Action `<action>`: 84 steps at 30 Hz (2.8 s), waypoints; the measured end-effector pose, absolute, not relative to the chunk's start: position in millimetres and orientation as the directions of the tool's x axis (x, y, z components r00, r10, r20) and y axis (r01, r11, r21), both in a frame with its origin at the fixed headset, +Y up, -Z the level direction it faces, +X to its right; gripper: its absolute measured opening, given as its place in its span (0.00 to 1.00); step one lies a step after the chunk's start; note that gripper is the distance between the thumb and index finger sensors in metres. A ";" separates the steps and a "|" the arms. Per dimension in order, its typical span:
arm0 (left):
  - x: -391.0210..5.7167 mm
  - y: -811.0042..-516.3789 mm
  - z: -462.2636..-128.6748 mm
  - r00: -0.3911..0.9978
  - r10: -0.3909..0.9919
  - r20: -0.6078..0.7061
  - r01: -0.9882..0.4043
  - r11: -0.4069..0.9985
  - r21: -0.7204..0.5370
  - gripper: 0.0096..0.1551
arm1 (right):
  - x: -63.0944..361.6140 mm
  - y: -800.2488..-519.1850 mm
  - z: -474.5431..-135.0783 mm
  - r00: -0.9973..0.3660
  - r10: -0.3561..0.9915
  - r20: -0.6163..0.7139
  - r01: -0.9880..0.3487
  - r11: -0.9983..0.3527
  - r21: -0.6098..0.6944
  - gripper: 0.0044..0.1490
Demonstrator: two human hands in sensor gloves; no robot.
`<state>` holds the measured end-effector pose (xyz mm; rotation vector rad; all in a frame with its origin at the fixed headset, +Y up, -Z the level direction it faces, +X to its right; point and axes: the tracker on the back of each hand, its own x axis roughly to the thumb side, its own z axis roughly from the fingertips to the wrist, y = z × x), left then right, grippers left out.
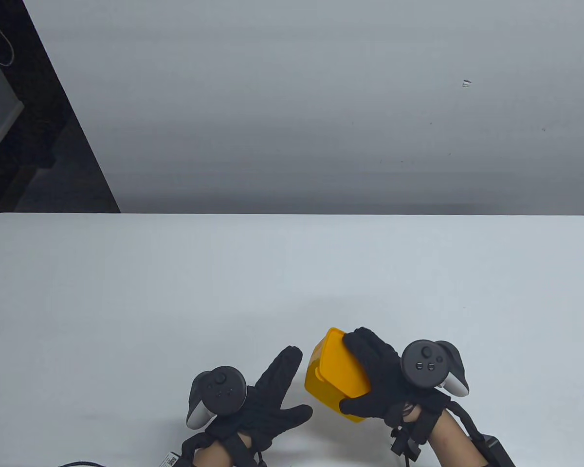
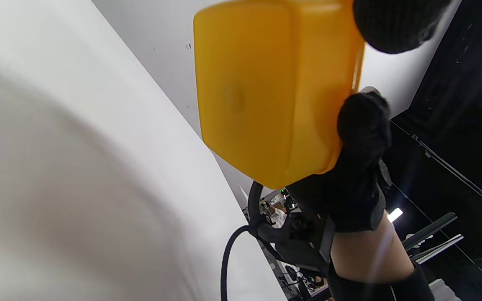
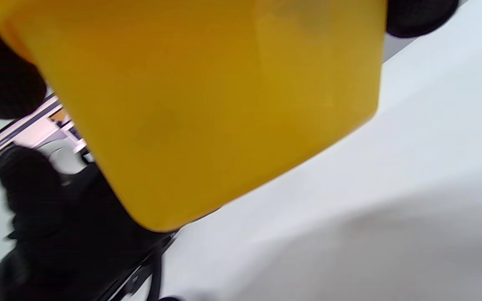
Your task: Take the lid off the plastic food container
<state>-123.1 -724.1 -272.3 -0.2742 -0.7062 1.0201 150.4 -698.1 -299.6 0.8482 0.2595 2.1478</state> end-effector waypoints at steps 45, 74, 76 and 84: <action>-108.6 -722.6 -264.4 0.561 0.733 0.386 -0.676 0.674 -0.298 0.81 | 81.6 -673.9 -251.4 -0.656 0.268 0.705 -0.441 -0.894 -0.071 0.41; -110.5 -714.7 -262.0 0.581 0.630 0.516 -0.599 0.760 -0.253 0.80 | 121.4 -661.3 -270.4 -0.521 0.551 0.652 -0.625 -0.766 0.148 0.34; -110.9 -714.8 -262.4 0.585 0.629 0.512 -0.596 0.762 -0.254 0.80 | 129.4 -659.5 -272.5 -0.551 0.542 0.634 -0.660 -0.748 0.067 0.32; -107.1 -712.1 -259.7 0.598 0.589 0.543 -0.567 0.790 -0.232 0.79 | 179.1 -666.7 -298.1 -0.775 0.489 0.400 -0.591 -0.785 -0.186 0.31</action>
